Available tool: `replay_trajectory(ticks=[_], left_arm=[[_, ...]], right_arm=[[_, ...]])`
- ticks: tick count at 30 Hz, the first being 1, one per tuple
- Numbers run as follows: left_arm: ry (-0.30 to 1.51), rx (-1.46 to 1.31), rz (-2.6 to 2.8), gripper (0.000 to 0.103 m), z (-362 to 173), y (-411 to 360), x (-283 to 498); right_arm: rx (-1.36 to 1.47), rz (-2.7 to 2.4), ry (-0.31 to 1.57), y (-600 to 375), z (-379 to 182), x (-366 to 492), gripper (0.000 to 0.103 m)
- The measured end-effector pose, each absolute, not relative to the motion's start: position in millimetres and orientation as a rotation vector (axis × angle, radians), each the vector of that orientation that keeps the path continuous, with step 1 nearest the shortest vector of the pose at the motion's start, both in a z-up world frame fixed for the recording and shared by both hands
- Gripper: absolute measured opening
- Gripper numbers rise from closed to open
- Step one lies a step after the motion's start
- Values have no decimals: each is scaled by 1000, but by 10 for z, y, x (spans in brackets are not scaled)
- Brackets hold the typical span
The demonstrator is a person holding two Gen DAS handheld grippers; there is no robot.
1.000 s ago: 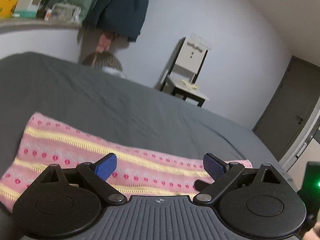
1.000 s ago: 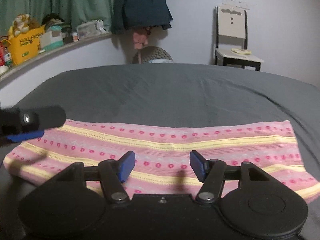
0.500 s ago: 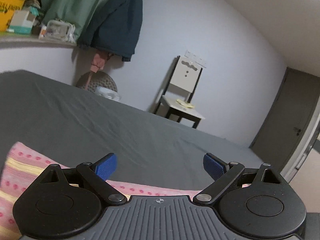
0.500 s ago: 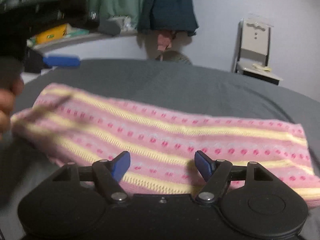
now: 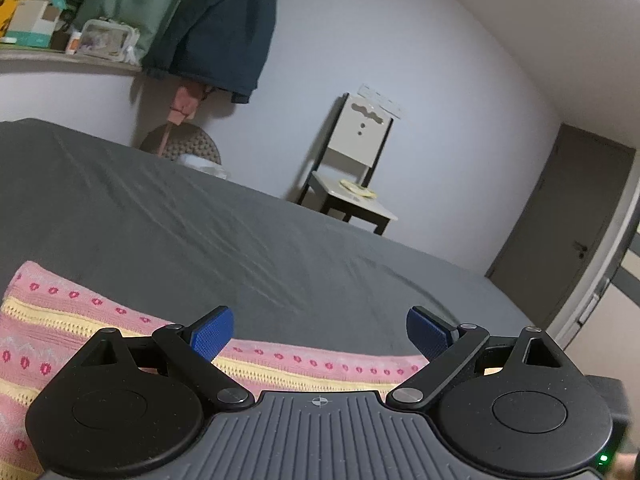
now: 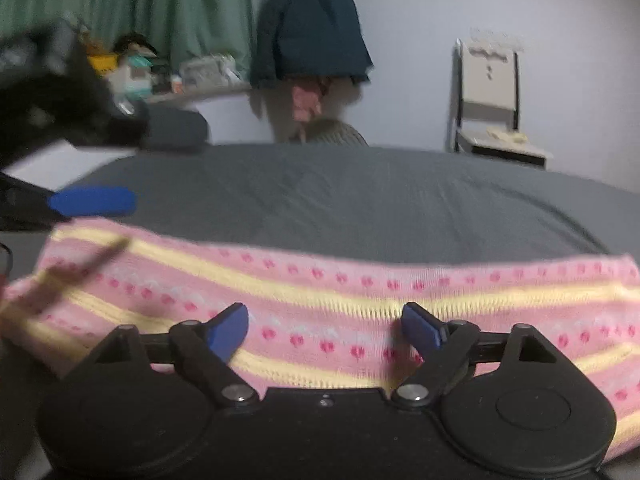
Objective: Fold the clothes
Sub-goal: 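Press the folded sweater flat with both open grippers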
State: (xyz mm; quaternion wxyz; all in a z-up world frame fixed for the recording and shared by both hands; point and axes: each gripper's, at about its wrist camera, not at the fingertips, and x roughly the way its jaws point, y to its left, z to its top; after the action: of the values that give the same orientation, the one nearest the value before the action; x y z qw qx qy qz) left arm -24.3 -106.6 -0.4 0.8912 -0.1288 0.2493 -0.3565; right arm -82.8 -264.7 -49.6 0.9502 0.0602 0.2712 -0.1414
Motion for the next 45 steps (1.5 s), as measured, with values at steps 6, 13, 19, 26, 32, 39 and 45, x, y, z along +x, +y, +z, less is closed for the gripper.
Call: replay_trajectory(ticks=[6, 13, 19, 26, 32, 39, 45], left_arm=[[546, -248, -756, 94, -71, -1111, -232], [555, -287, -809, 94, -117, -1122, -274], [551, -265, -831, 94, -122, -1206, -346], [529, -178, -847, 94, -154, -1344, -470], [476, -22, -840, 94, -136, -1507, -666], [469, -21, -765, 71, 78, -1746, -865], [477, -14, -588, 13, 38, -2008, -717]], right_arm=[[105, -284, 596, -2611, -569, -786, 103], [57, -332, 520, -2677, -428, -1025, 103], [27, -376, 489, -2894, -360, -1236, 103], [43, -379, 456, -3080, -352, -1436, 103], [56, -377, 416, -3201, -344, -1615, 103], [101, -340, 401, -3444, -339, -1747, 70], [147, -298, 395, -3680, -336, -1839, 12]])
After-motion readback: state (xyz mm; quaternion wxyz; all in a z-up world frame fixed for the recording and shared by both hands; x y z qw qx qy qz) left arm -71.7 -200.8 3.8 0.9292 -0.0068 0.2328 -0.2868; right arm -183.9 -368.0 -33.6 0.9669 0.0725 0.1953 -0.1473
